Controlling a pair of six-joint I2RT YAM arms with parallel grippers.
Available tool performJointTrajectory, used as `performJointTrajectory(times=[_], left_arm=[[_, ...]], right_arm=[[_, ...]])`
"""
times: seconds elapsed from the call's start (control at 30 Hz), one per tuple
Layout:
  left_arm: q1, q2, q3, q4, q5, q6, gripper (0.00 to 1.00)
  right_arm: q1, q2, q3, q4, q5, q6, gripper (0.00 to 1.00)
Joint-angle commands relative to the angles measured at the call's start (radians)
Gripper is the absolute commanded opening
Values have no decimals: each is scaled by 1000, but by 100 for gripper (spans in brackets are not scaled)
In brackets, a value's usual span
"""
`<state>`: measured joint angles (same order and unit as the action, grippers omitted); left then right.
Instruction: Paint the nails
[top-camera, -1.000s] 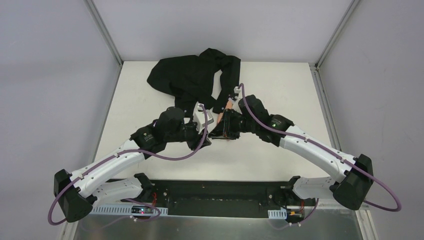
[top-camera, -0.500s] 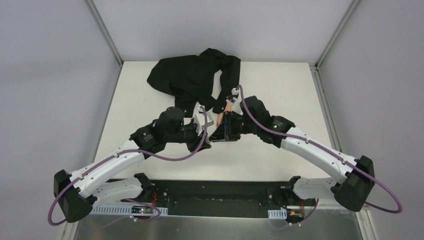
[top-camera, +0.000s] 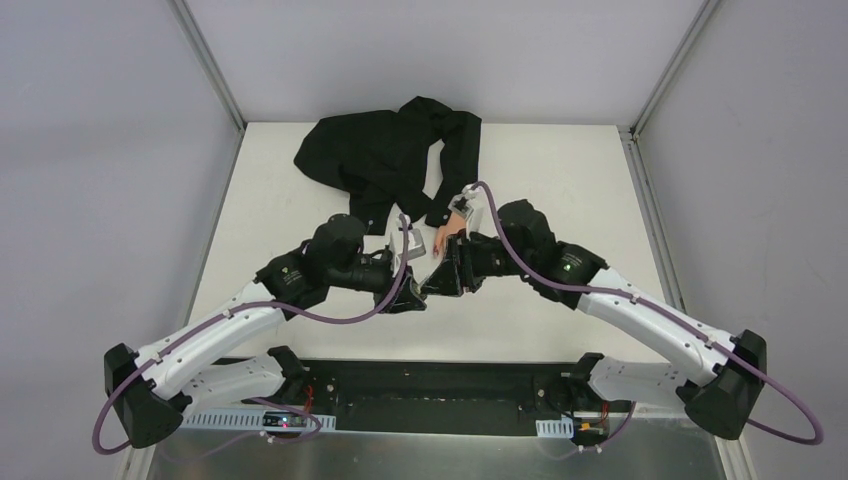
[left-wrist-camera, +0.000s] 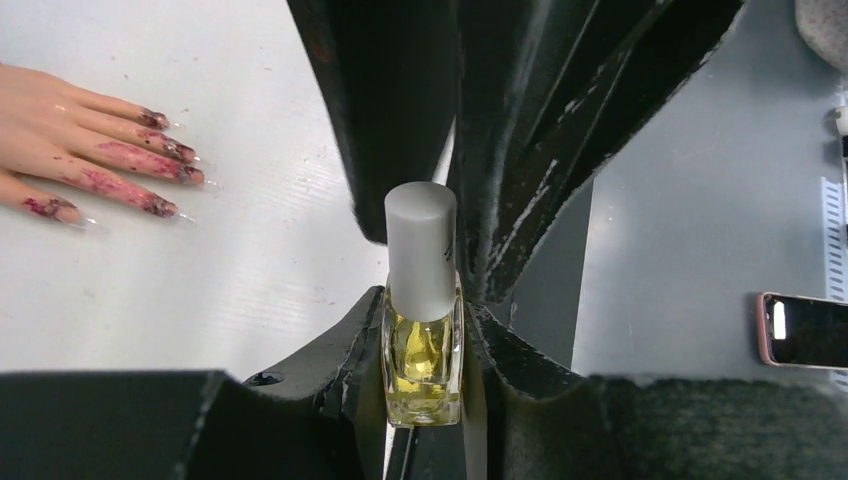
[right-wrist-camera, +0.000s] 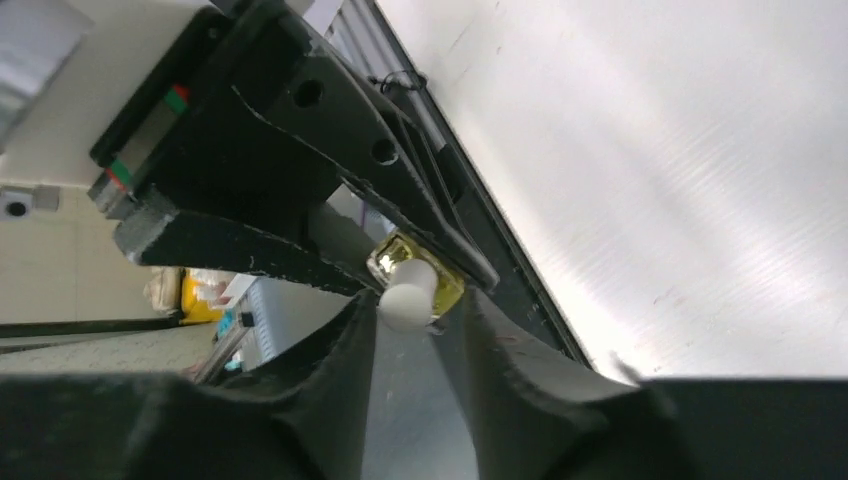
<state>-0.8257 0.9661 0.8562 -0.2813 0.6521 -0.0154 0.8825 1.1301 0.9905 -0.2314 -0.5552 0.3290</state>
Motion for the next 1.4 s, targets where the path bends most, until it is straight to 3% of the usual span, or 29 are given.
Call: performJointTrajectory(times=[0.0,0.1,0.23,0.33,0.5,0.6,0.73,1.03,1.1,1.23,1.37], left_arm=[[-15,-76,20,70,-72,3,0],[-14,-131,-11,101,-166,-1,0],[-15,-209,-80,198,-283,-29,0],[-15,-222,-88,203,-360,-36,0],[-15,-208,-86,203,-379,-52,0],[-15,-199,-83,202,-386,-55,0],[-14,-195,-84,202,-385,-59,0],[-15,-192,-85,202,-382,-57,0],[-15,-191,-84,202,-382,-57,0],[-15,-184,-81,199,-376,-52,0],[-12,-177,-67,182,-321,-44,0]], right_arm=[[-1,-112,-24,115,150,-16,50],[-1,-199,-87,164,280,39,72],[-2,-292,-180,283,518,195,84],[2,-305,-227,421,549,275,86],[74,-215,-220,598,607,306,75],[183,-145,-153,578,750,240,74],[300,-56,-103,594,949,203,62],[398,39,-55,612,1139,135,44],[403,45,-53,613,1158,125,36],[414,54,-48,610,1182,95,0],[415,53,-43,600,1178,48,0]])
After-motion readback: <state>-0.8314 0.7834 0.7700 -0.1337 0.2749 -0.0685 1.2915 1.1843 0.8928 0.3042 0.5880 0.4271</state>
